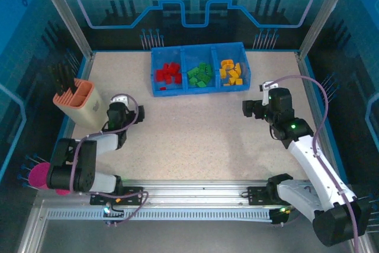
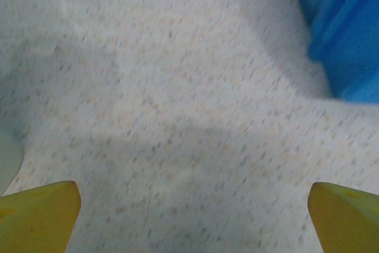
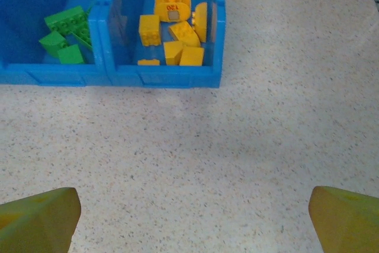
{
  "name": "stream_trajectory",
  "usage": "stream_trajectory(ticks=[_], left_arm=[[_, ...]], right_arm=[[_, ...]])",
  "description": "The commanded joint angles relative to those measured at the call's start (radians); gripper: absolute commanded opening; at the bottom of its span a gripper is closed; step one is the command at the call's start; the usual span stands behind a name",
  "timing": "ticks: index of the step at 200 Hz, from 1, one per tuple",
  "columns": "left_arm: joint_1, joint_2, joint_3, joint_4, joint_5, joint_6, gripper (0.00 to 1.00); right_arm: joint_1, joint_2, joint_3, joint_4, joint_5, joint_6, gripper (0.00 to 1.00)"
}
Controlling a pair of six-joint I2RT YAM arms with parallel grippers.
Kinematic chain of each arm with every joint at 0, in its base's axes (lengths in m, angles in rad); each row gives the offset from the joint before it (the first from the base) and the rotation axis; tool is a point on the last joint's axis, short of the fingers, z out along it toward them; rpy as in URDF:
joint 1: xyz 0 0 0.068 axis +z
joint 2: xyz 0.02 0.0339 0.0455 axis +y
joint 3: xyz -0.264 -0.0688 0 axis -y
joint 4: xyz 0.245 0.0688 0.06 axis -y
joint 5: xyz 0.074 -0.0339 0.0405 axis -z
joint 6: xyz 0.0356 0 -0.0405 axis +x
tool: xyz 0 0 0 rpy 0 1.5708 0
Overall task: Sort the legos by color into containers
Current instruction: Reset both arms
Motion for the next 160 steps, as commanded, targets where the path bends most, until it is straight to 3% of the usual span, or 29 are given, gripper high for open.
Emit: stream_trajectory(ticks=[1,9,19,37,58,85,146,160], left_arm=[[0.008,0.102,-0.046,0.38,0.075,0.044,0.99],[0.007,0.154,-0.06,0.474,0.1,0.065,1.0],[0.005,0.12,-0.056,0.393,0.122,0.062,0.99],[0.005,0.136,-0.05,0.416,0.17,0.085,1.0],[0.009,0.13,-0.001,0.31,0.196,0.087,1.0],[0.016,0.132,0.004,0.308,0.186,0.075,1.0],[0.017,0.133,0.006,0.304,0.189,0.071,0.99],[0.019,0.133,0.007,0.302,0.19,0.069,0.99]], right_arm=[[0.014,-0.027,-0.031,0.116,-0.03,-0.036,1.0],[0.016,-0.031,-0.042,0.134,-0.03,-0.045,1.0],[0.019,-0.041,-0.062,0.165,-0.025,-0.062,1.0],[0.021,-0.067,-0.127,0.266,-0.006,-0.099,1.0],[0.021,-0.095,-0.246,0.451,0.033,-0.16,1.0],[0.015,-0.076,-0.416,0.756,0.091,-0.249,1.0],[-0.084,0.296,-0.593,1.351,0.004,-0.267,1.0],[-0.099,0.375,-0.585,1.397,-0.069,-0.245,1.0]])
